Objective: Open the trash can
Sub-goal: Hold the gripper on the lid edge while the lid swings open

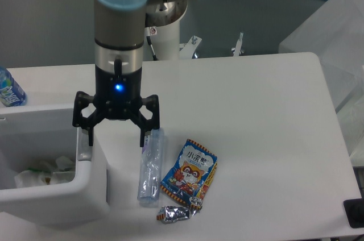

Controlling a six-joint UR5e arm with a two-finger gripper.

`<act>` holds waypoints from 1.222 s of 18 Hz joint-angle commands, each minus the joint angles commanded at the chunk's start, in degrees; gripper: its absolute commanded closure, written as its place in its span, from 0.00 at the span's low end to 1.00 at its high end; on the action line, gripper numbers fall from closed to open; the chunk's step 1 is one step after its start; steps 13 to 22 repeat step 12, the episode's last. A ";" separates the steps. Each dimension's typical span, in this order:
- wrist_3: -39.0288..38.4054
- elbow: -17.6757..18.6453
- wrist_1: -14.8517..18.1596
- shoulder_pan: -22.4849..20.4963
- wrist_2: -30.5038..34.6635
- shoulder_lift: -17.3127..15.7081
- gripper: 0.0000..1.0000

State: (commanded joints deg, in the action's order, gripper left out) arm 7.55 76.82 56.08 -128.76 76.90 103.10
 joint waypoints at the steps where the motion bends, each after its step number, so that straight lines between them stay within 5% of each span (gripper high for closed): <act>1: 2.01 -0.18 -0.18 -0.79 0.70 -0.09 0.00; 8: 15.36 0.96 0.96 -3.86 12.74 -1.23 0.00; 12: 26.01 3.33 4.74 -7.82 16.34 -3.33 0.00; 22: 26.01 3.33 4.74 -7.82 16.34 -3.33 0.00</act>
